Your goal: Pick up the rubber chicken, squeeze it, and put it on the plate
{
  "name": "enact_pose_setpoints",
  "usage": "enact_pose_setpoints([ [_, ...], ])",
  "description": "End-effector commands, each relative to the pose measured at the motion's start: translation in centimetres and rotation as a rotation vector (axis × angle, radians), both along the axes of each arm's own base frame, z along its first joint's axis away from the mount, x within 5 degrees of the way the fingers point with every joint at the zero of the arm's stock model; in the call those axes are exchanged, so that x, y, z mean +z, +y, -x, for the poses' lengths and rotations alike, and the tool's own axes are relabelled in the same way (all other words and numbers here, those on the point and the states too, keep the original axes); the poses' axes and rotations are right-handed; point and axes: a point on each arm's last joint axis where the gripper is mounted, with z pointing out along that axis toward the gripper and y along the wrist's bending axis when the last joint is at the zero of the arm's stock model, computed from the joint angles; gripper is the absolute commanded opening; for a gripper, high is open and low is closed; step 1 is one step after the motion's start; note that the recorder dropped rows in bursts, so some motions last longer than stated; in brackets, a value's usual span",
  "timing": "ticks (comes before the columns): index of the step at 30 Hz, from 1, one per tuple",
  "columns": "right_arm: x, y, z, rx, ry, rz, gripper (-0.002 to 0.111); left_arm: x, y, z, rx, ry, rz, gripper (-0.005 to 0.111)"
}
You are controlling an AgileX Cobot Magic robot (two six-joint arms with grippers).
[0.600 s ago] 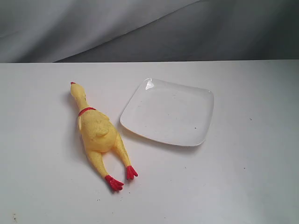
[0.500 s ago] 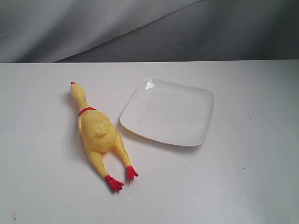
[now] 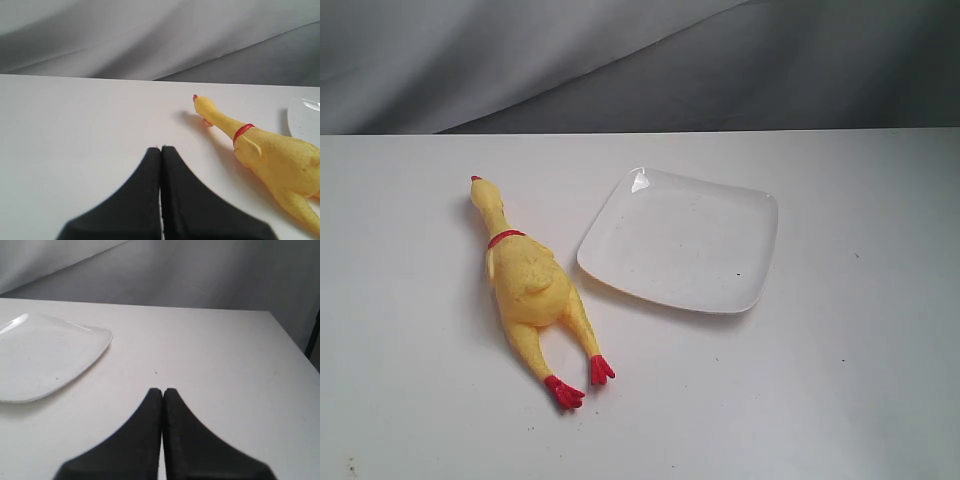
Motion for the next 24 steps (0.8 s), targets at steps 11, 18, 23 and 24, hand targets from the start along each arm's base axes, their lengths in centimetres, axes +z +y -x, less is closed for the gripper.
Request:
enact_pose_setpoints([
  [11,7.2,0.1,1.5,0.002,-0.840,0.025,0.000,-0.1,0.0,0.0,0.004,-0.002,0.016,0.000],
  [18,8.2,0.1,2.3,0.026,-0.987,-0.057,0.000,-0.1,0.0,0.0,0.004,-0.002,0.016,0.000],
  [23,9.0,0.1,2.7,0.155,-1.002,-0.478,0.000,-0.1,0.0,0.0,0.004,-0.002,0.016,0.000],
  [24,10.4,0.1,2.8,0.143,-0.946,-0.471,0.000,-0.1,0.0,0.0,0.004,-0.002,0.016,0.000],
])
